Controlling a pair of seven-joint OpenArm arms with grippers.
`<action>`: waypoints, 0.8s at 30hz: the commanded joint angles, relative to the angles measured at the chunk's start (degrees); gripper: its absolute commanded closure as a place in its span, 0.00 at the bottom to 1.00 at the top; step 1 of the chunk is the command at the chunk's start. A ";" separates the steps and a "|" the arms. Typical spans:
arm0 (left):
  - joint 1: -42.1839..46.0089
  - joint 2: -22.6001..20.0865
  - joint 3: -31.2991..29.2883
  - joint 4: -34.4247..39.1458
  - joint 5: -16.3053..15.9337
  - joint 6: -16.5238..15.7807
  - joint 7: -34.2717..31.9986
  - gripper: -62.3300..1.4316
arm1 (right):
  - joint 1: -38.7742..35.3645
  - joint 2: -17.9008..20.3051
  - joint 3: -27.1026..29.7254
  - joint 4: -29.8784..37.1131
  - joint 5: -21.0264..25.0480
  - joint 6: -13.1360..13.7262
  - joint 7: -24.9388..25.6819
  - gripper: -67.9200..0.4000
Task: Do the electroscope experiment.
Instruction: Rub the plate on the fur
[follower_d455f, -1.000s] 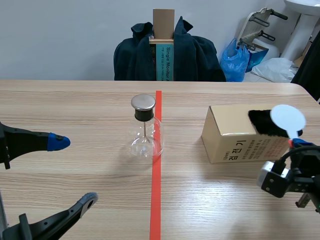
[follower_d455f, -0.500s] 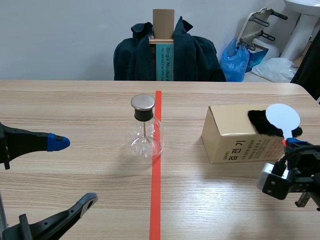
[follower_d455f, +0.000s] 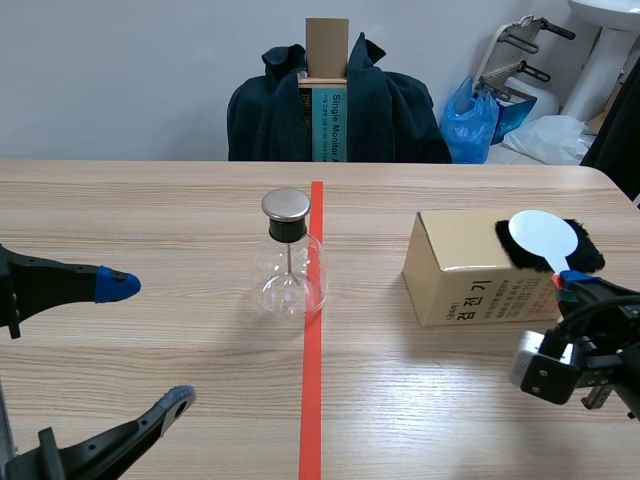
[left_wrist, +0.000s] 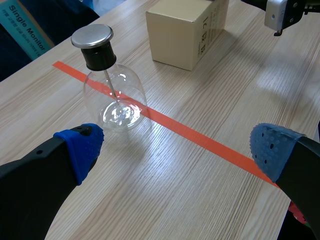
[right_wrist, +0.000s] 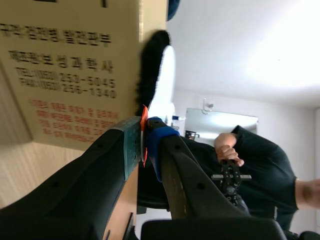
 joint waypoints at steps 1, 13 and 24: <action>-0.13 0.31 0.31 0.31 -0.39 -0.02 -0.79 0.00 | 0.04 1.60 1.33 2.97 0.24 -1.51 -0.04 0.98; -0.13 0.28 0.33 0.28 -0.39 -0.02 -0.44 0.00 | 0.04 6.01 7.45 26.64 8.94 -3.23 -7.37 0.98; -4.76 0.46 1.49 -2.05 -2.60 -0.92 7.15 0.47 | 0.07 6.01 14.23 44.00 12.74 -3.19 -9.16 0.98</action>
